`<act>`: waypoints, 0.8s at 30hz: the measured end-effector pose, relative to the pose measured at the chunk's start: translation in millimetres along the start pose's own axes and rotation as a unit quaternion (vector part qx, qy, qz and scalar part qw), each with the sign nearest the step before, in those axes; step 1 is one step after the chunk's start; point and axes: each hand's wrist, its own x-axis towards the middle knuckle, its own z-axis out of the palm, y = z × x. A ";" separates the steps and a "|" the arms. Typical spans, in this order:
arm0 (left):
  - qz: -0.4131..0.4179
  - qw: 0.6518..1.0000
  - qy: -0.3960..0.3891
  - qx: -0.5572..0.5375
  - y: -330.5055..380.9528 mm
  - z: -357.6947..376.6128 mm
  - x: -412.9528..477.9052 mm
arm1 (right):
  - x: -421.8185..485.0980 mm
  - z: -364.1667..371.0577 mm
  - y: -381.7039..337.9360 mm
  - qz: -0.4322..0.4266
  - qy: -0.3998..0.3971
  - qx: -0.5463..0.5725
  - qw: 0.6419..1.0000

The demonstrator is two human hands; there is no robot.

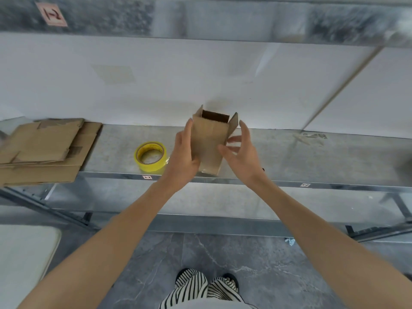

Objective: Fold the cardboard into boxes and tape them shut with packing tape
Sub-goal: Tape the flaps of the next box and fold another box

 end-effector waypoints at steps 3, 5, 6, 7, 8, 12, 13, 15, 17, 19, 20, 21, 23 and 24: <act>-0.024 0.999 -0.020 -0.035 -9.4 1.3 -11.1 | -5.0 -3.5 7.4 0.015 0.005 0.009 1.000; -0.037 0.998 -0.025 -0.039 -10.9 -0.6 -15.3 | -2.8 -6.6 9.5 0.030 0.001 0.011 0.999; -0.045 0.998 -0.024 -0.035 -10.8 -2.5 -16.4 | -1.0 -7.8 8.9 0.037 -0.003 0.003 0.999; -0.054 0.998 -0.022 -0.040 -10.7 -4.6 -16.2 | 1.1 -9.0 7.8 0.042 -0.006 -0.013 0.999; -0.065 0.996 -0.019 -0.051 -9.3 -7.0 -15.3 | 2.8 -10.1 6.0 0.043 -0.010 -0.033 0.998; -0.103 0.993 -0.007 -0.061 0.3 -16.6 -6.1 | 3.7 -12.8 2.0 0.039 -0.038 -0.080 0.995; -0.094 0.995 -0.014 -0.043 3.7 -18.9 -3.4 | 2.7 -13.1 2.5 0.040 -0.043 -0.089 0.994; -0.070 0.997 -0.037 0.010 5.6 -22.5 0.5 | 3.4 -12.4 6.2 0.053 -0.047 -0.100 0.992; -0.065 0.996 -0.053 0.034 4.3 -25.5 3.1 | 7.6 -11.7 11.8 0.079 -0.041 -0.092 0.992; -0.077 0.994 -0.050 0.051 2.3 -29.6 3.9 | 12.4 -11.7 17.3 0.105 -0.030 -0.069 0.992; -0.080 0.993 -0.049 0.066 0.2 -31.7 3.4 | 14.4 -11.9 19.3 0.114 -0.027 -0.055 0.992; -0.082 0.993 -0.049 0.077 -3.1 -34.0 2.6 | 15.6 -12.1 20.1 0.123 -0.027 -0.043 0.991; -0.088 0.991 -0.056 0.079 -10.3 -37.8 0.2 | 15.9 -12.6 19.0 0.131 -0.028 -0.020 0.991; -0.089 0.991 -0.061 0.079 -12.6 -39.1 -0.8 | 16.2 -12.5 19.2 0.130 -0.028 -0.015 0.991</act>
